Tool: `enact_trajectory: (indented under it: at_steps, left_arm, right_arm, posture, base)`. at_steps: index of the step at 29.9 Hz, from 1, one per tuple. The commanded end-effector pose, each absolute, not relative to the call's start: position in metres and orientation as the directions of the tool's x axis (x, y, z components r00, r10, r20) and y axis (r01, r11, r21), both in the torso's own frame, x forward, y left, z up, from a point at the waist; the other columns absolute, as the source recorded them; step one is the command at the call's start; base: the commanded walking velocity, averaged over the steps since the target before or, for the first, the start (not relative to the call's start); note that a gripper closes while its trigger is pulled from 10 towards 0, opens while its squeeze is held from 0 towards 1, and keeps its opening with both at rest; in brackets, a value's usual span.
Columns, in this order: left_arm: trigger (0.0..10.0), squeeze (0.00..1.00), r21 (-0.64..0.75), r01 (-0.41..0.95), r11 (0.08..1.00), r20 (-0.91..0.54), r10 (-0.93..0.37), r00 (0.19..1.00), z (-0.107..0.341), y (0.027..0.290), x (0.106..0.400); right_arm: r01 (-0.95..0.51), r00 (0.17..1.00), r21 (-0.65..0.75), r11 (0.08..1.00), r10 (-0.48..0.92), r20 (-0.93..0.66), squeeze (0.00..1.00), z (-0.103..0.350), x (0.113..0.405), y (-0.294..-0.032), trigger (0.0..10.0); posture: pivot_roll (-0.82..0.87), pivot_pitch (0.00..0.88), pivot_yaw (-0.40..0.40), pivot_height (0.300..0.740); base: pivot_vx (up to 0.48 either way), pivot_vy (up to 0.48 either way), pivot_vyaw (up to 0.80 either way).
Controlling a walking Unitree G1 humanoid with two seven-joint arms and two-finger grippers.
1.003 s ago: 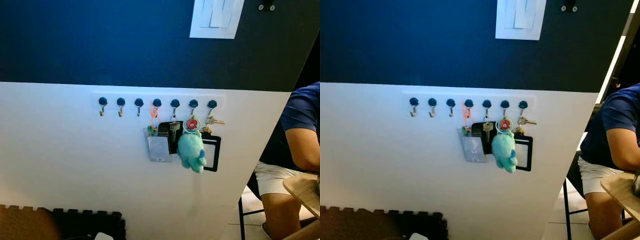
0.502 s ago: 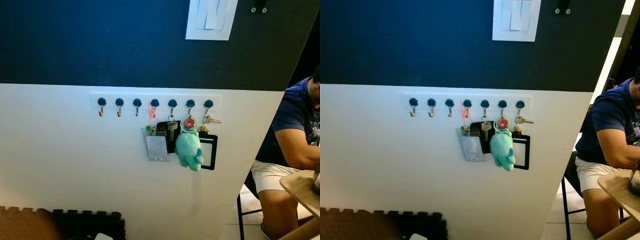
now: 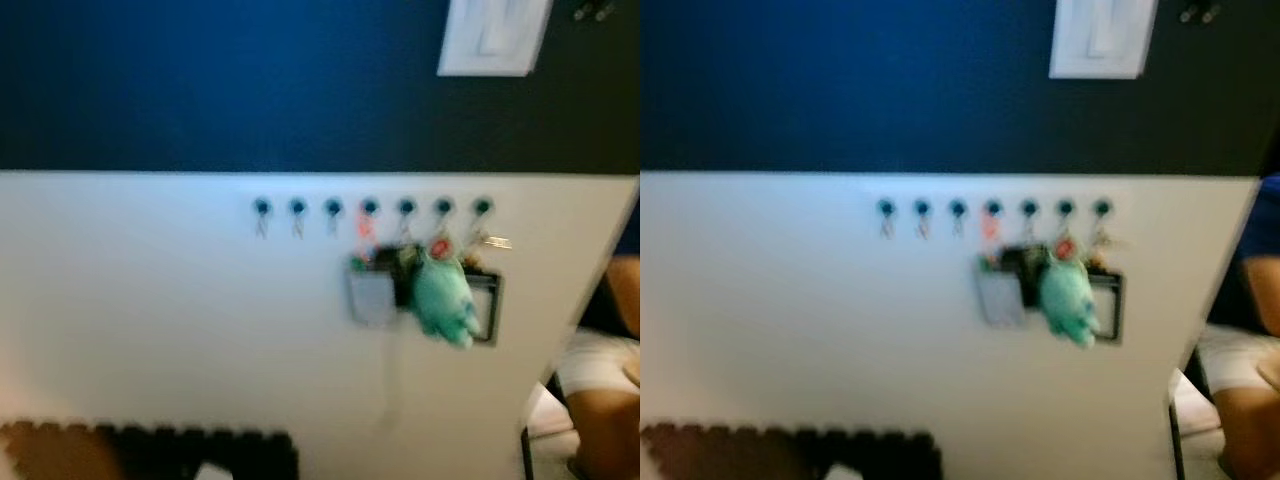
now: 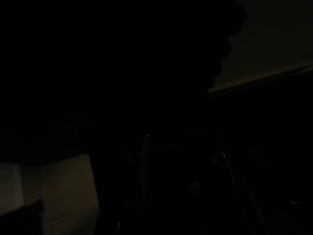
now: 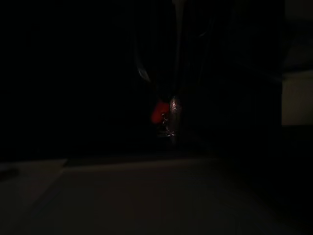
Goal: Hang keys on a hook
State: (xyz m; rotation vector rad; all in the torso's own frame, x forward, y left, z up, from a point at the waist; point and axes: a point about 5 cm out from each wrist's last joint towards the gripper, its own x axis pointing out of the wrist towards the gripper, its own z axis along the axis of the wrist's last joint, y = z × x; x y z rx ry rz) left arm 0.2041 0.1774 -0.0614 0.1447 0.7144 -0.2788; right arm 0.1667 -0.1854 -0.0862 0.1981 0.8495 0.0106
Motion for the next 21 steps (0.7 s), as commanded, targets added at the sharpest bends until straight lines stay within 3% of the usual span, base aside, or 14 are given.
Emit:
enact_trajectory:
  at_steps: [1, 7, 17, 21]
  left_arm:
    - [10.0, 0.00, 0.058, 0.291, 0.955, -0.666, -0.179, 0.724, -0.0616, 0.1859, 0.2019]
    - [10.0, 0.00, 0.057, 0.320, 0.946, -0.656, -0.206, 0.726, -0.0603, 0.1861, 0.2013]
    - [10.0, 0.00, 0.061, 0.339, 0.939, -0.654, -0.219, 0.724, -0.0605, 0.1851, 0.2002]
    - [10.0, 0.00, 0.076, 0.330, 0.941, -0.658, -0.202, 0.726, -0.0606, 0.1867, 0.2010]
  right_arm:
    - [0.065, 0.658, 0.184, 0.981, 0.096, -0.747, 0.00, -0.0870, 0.1661, -0.1812, 10.0]
    - [0.067, 0.656, 0.185, 0.980, 0.097, -0.748, 0.00, -0.0877, 0.1647, -0.1802, 10.0]
    - [0.078, 0.653, 0.187, 0.979, 0.091, -0.752, 0.00, -0.0892, 0.1609, -0.1802, 10.0]
    - [0.082, 0.650, 0.185, 0.979, 0.088, -0.755, 0.00, -0.0898, 0.1591, -0.1810, 10.0]
  posture:
    - [0.11, 0.000, -0.016, 0.740]
    - [0.11, 0.000, -0.013, 0.740]
    - [0.10, 0.000, -0.005, 0.740]
    - [0.10, 0.000, -0.002, 0.740]
  base:
    - [0.000, 0.000, 0.00]
    - [0.000, 0.000, 0.00]
    - [0.000, -0.400, 0.00]
    - [0.000, 0.000, 0.00]
